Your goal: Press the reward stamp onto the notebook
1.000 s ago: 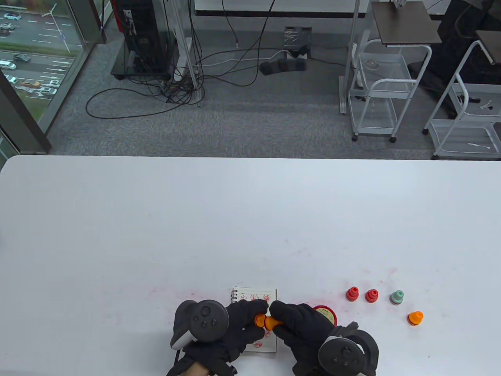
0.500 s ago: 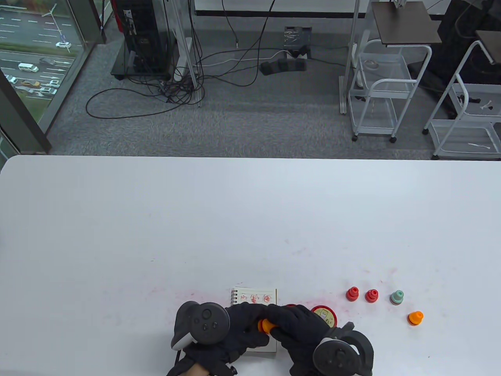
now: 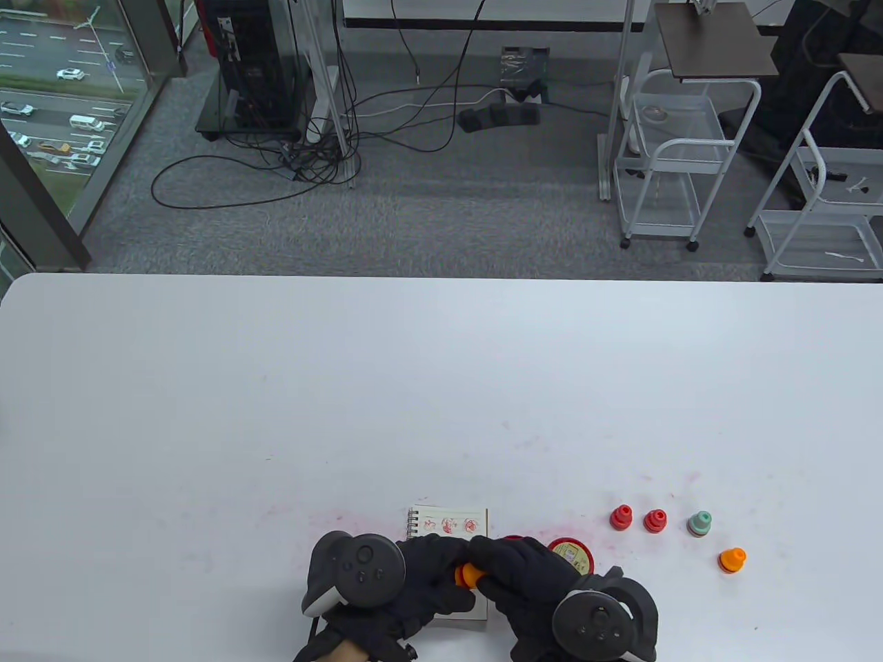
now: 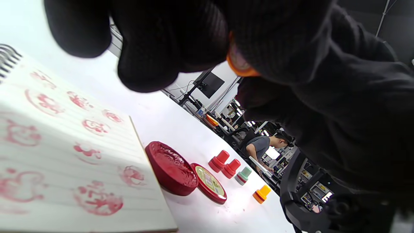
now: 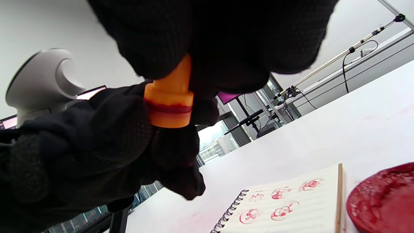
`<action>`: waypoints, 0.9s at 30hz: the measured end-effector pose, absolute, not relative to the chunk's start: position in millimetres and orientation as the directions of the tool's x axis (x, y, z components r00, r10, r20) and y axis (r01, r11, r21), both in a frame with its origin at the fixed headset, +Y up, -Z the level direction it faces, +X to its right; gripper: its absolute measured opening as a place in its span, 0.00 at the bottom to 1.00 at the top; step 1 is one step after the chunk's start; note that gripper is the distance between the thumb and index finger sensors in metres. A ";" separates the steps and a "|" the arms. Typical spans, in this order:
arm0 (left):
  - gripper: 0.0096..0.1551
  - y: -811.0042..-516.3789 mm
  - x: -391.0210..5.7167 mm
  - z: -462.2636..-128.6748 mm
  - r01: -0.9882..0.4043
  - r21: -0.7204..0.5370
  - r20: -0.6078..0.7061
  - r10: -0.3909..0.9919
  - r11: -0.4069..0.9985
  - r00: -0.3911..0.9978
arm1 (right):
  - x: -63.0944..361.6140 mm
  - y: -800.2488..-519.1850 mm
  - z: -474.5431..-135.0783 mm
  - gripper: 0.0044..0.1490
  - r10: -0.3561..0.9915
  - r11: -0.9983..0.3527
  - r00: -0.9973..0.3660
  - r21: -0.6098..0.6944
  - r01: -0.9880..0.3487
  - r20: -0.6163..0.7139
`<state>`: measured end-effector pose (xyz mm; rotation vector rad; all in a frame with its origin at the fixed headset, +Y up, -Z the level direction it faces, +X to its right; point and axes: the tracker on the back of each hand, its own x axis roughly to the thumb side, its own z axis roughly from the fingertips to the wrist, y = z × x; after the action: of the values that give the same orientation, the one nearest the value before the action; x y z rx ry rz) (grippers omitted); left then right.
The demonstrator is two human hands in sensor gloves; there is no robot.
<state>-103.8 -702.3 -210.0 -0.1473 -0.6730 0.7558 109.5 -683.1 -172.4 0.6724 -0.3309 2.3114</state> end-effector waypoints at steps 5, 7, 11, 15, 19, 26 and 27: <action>0.51 -705.4 -110.6 -213.5 -0.496 -0.364 0.493 0.615 0.788 0.616 | 119.0 -680.8 -173.5 0.30 0.549 -0.723 -0.644 -0.082 -0.685 0.533; 0.51 -706.1 -114.9 -214.8 -0.475 -0.353 0.488 0.592 0.806 0.642 | 121.4 -681.6 -173.7 0.30 0.545 -0.729 -0.654 -0.088 -0.679 0.525; 0.51 -702.4 -125.7 -217.5 -0.418 -0.281 0.495 0.503 0.864 0.708 | 127.8 -675.7 -173.5 0.30 0.506 -0.748 -0.688 -0.132 -0.650 0.521; 0.51 -694.7 -143.0 -217.0 -0.297 -0.171 0.502 0.342 0.940 0.794 | 147.9 -662.2 -179.3 0.29 0.409 -0.824 -0.765 -0.160 -0.544 0.497; 0.50 -685.3 -157.7 -214.8 -0.301 -0.126 0.492 0.323 0.945 0.809 | 180.2 -651.8 -184.8 0.29 0.294 -0.893 -0.850 -0.192 -0.408 0.437; 0.47 -685.8 -167.1 -216.3 -0.322 -0.118 0.449 0.340 0.939 0.826 | 231.8 -679.5 -185.4 0.31 0.269 -0.942 -0.934 -0.135 -0.306 0.237; 0.47 -686.8 -166.4 -216.6 -0.321 -0.121 0.449 0.341 0.939 0.826 | 232.5 -681.6 -187.8 0.31 0.254 -0.947 -0.938 -0.138 -0.291 0.236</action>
<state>-166.4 -686.8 -216.6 -0.0411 -0.4843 0.3519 232.5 -681.6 -187.8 0.3126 -0.2483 2.8347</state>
